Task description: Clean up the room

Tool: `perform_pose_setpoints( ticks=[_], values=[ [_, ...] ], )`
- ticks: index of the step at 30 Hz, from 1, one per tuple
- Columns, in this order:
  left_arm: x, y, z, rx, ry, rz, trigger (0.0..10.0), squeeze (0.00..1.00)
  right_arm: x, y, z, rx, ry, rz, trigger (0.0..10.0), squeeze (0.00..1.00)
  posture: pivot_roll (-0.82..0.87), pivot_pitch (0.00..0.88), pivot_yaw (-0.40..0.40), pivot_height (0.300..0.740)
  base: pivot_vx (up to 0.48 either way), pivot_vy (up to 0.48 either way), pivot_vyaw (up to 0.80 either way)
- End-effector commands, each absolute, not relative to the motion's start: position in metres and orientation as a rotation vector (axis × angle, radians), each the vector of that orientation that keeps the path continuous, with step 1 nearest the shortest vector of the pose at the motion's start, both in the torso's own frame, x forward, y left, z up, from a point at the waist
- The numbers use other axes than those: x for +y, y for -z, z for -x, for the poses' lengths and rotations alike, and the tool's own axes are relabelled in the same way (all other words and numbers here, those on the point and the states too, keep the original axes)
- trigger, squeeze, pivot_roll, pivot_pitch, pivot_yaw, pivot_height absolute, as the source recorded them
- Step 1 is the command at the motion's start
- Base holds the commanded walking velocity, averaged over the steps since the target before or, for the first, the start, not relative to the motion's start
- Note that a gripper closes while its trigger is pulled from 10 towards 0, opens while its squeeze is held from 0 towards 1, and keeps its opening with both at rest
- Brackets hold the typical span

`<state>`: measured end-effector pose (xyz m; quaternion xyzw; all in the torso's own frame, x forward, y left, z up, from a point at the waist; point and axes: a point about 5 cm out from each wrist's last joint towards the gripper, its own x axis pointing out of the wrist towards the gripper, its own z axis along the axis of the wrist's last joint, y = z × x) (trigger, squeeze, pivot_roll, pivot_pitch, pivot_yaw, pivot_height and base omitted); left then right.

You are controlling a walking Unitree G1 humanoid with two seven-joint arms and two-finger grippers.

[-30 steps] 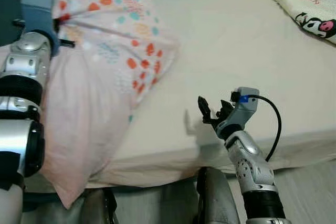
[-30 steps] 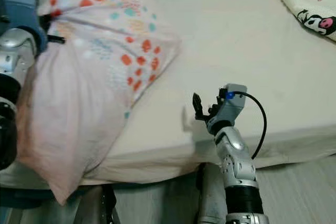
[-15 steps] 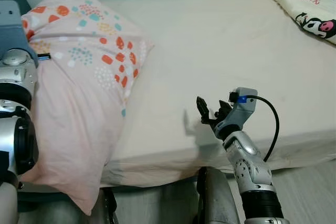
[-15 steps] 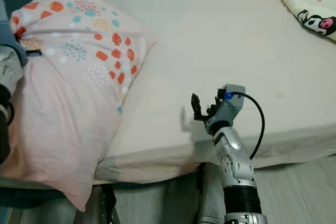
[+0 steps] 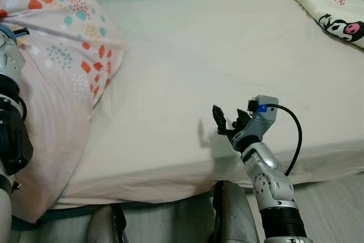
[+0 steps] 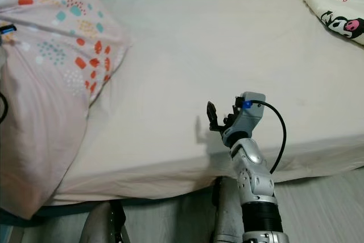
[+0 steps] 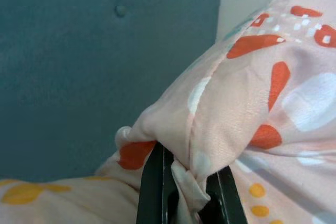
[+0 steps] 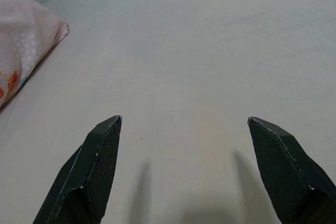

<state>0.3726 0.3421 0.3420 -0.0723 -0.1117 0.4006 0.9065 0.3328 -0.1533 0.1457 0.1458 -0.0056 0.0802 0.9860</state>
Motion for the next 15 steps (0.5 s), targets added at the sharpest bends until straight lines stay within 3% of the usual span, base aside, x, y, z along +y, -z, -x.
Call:
perform_pose_setpoints(
  ticks=[1,5,6,7,11,12,13,15],
  values=[
    [0.356,-0.342,-0.364,-0.254,-0.887,0.188,0.0,0.00,-0.150,-0.140,-0.330,0.001,-0.162,-0.304,10.0,0.00,-0.06,0.168,0.074,0.471,0.000,0.000,0.00],
    [0.353,-0.302,-0.368,-0.125,-0.904,0.248,0.0,0.00,-0.150,-0.140,-0.330,0.002,-0.164,-0.305,10.0,0.00,-0.06,0.172,0.075,0.471,0.000,0.000,0.00],
    [0.353,-0.295,-0.368,-0.102,-0.906,0.250,3.8,0.00,-0.150,-0.140,-0.330,0.002,-0.163,-0.305,10.0,0.00,-0.06,0.172,0.074,0.471,0.000,0.000,0.00],
    [0.352,-0.287,-0.369,-0.078,-0.906,0.256,10.0,0.00,-0.151,-0.140,-0.329,0.002,-0.162,-0.304,10.0,0.00,-0.06,0.173,0.074,0.471,0.000,0.000,0.00],
    [0.353,-0.274,-0.367,-0.045,-0.934,0.254,10.0,0.02,-0.152,-0.140,-0.328,0.003,-0.159,-0.303,10.0,0.00,-0.07,0.175,0.075,0.471,0.000,0.000,0.00],
    [0.354,-0.273,-0.366,-0.044,-0.940,0.241,10.0,0.35,-0.152,-0.140,-0.328,0.003,-0.159,-0.303,10.0,0.00,-0.07,0.177,0.076,0.471,0.000,0.000,0.00],
    [0.353,-0.273,-0.366,-0.056,-0.931,0.232,10.0,1.00,-0.152,-0.140,-0.328,0.003,-0.158,-0.303,10.0,0.00,-0.07,0.178,0.076,0.471,0.000,0.000,0.00],
    [0.353,-0.276,-0.367,-0.079,-0.924,0.217,10.0,1.00,-0.152,-0.140,-0.327,0.003,-0.158,-0.304,10.0,0.00,-0.07,0.178,0.078,0.471,0.000,0.000,0.00]
  ],
)
